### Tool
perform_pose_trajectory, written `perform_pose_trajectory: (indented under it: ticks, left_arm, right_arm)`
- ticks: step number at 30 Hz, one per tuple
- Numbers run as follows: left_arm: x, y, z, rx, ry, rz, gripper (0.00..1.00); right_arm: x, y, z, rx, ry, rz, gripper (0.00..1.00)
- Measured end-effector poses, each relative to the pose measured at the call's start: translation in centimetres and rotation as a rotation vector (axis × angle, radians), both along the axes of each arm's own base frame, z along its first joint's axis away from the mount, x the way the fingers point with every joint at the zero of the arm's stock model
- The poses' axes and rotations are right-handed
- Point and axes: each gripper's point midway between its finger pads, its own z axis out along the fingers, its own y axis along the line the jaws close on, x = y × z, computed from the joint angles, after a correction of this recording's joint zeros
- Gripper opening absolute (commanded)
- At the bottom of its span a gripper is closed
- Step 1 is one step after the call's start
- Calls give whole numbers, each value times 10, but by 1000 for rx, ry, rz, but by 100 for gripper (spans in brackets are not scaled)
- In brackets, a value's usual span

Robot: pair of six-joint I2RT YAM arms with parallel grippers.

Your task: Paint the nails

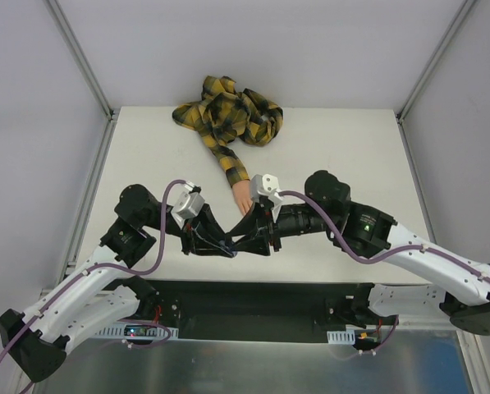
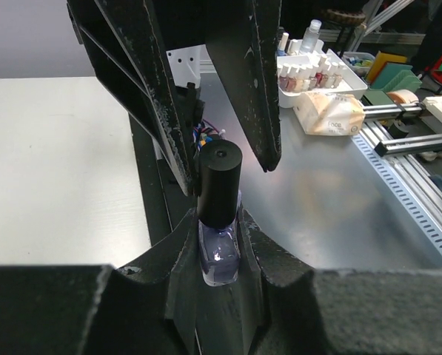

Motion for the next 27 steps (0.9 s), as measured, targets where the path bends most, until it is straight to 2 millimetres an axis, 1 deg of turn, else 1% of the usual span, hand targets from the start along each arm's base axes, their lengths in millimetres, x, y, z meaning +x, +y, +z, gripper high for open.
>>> perform_pose_trajectory:
  ticks: [2,7,8,10,11,12,15,17,19,21,22,24,25,27]
  left_arm:
    - [0,0,0,1,1,-2,0]
    - [-1,0,0,2,3,-7,0]
    - [-1,0,0,2,3,-7,0]
    - [0,0,0,2,4,-2,0]
    - [-1,1,-1,6,9,0,0]
    - [-1,1,-1,8,11,5,0]
    - [3,1,-1,5,3,47,0]
    - [7,1,-3,8,-2,94,0]
    - [16,1,-4,7,-17,170,0]
    - [30,2,-5,8,-25,274,0]
    - [36,3,-6,7,-32,325,0]
    - [44,7,-8,13,-39,400,0]
    - [52,9,-11,25,-38,454,0]
    - [65,11,-19,52,-27,524,0]
  right_arm:
    - [0,1,2,8,-3,4,34]
    - [2,8,0,12,4,13,26]
    - [3,10,-2,6,8,14,20]
    - [4,13,-6,-3,18,13,12]
    - [4,14,-7,-5,22,11,5]
    - [5,15,-7,-5,23,8,2]
    - [7,16,-7,-2,25,-7,1]
    - [10,18,-9,4,11,-48,1]
    - [17,20,-11,11,-20,-153,1]
    - [28,21,-11,28,-92,-390,1]
    - [30,22,-13,32,-122,-516,0]
    - [40,21,-12,46,-125,-702,1]
    - [46,23,-14,44,-112,-784,1]
    - [59,25,-21,26,-100,-903,10]
